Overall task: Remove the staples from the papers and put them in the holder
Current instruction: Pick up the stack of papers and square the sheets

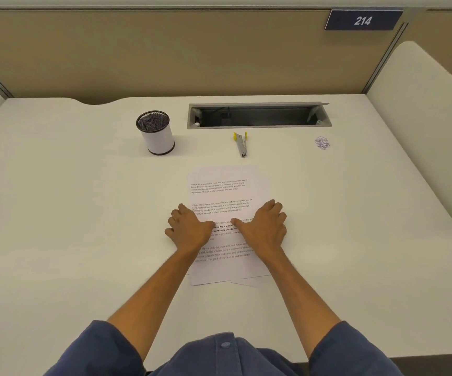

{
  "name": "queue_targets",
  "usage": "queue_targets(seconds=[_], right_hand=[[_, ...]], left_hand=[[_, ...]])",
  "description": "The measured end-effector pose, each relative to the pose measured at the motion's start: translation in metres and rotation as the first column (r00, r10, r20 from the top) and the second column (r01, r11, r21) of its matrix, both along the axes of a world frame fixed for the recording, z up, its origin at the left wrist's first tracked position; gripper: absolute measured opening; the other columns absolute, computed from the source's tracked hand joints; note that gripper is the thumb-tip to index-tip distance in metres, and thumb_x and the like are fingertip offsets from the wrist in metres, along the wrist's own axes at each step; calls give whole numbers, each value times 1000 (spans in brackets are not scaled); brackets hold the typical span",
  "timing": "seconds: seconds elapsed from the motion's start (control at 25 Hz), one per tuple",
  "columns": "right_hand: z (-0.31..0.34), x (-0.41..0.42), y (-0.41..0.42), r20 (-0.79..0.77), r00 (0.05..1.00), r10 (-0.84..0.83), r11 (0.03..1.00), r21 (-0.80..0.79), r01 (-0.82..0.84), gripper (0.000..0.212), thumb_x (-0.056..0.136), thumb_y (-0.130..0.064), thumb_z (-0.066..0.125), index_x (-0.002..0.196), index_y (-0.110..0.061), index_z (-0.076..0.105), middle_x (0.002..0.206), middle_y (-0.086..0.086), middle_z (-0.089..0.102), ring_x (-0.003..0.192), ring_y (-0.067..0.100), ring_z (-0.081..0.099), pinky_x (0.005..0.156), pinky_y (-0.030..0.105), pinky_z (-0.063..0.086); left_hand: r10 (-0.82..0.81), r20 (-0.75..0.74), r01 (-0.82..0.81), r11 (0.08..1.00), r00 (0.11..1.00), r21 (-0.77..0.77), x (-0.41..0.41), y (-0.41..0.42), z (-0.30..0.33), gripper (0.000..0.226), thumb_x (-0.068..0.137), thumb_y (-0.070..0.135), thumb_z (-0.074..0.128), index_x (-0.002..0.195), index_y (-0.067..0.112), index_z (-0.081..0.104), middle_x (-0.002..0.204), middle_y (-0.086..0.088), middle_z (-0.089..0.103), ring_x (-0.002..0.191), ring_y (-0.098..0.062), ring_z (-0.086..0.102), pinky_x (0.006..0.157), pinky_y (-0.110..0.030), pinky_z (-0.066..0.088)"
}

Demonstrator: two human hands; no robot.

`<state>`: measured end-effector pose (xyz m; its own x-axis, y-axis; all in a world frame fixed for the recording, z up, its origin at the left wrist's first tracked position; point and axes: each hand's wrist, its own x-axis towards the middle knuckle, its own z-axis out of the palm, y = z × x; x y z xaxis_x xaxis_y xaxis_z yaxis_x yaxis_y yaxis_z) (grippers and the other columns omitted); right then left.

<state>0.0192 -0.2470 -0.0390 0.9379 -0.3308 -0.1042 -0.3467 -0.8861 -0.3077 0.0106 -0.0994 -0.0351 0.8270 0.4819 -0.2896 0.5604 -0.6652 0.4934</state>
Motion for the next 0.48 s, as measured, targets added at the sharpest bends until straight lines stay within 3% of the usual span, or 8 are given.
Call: queue_targets(seconds=[0.16, 0.28, 0.48], right_hand=[[2, 5, -1, -28, 1000, 2, 1000, 17, -2, 89, 63, -69, 72, 116, -2, 49, 117, 11, 51, 104, 28, 52, 79, 36, 44], [4, 8, 0, -45, 999, -14, 998, 56, 17, 88, 61, -66, 75, 118, -4, 47, 119, 9, 50, 109, 27, 49, 84, 37, 42], [8, 8, -4, -69, 997, -19, 993, 113, 26, 94, 59, -63, 78, 122, -5, 41, 123, 8, 43, 114, 26, 44, 83, 39, 44]], left_hand=[[-23, 38, 23, 1000, 999, 10, -3, -2, -5, 66, 74, 39, 78, 126, 14, 46, 127, -9, 46, 125, -29, 36, 102, -43, 26], [13, 43, -11, 999, 999, -45, -2, -3, -5, 60, 74, 35, 79, 122, 13, 50, 125, -8, 48, 124, -29, 36, 100, -43, 27], [-19, 129, 33, 993, 991, -110, -7, -7, -5, 55, 76, 16, 72, 123, 8, 43, 124, -8, 48, 117, -30, 46, 90, -41, 42]])
